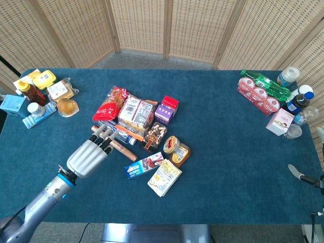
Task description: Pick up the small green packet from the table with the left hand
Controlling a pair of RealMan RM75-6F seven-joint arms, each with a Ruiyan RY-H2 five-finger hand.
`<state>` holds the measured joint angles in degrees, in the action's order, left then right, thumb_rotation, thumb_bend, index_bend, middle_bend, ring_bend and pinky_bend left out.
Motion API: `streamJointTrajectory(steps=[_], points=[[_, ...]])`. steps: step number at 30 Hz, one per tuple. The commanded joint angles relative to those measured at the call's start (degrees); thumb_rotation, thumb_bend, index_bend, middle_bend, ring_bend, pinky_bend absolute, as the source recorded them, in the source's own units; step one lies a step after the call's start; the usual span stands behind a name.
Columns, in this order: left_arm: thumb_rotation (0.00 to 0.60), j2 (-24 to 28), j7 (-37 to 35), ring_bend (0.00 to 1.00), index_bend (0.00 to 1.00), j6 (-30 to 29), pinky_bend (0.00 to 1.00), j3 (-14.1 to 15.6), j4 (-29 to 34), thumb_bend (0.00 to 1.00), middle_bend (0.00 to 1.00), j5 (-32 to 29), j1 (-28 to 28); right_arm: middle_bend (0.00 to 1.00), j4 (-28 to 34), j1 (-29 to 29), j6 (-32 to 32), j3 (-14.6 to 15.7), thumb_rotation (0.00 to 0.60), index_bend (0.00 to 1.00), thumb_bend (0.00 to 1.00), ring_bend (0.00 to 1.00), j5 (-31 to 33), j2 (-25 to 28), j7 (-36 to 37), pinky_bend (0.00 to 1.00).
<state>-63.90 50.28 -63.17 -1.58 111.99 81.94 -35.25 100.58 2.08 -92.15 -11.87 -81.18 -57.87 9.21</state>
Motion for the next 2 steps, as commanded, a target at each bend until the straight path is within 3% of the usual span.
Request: streamJointTrajectory(steps=[1,2], points=[[0.6,2.3,1.1,0.0,0.55,-1.0,0.0,-0.8,2.2,0.39,0.0,0.2,0.2,0.0,0.1,0.0,-0.1,0.1,0.6,0.0,0.0,0.0,-0.2,0.0,0.0,0.0],[0.6,2.7,1.3,0.0,0.55,-1.0,0.0,-0.8,2.7,0.39,0.0,0.1,0.3,0.0,0.2,0.0,-0.1,0.1,0.6,0.0,0.0,0.0,-0.3,0.0,0.2,0.0]])
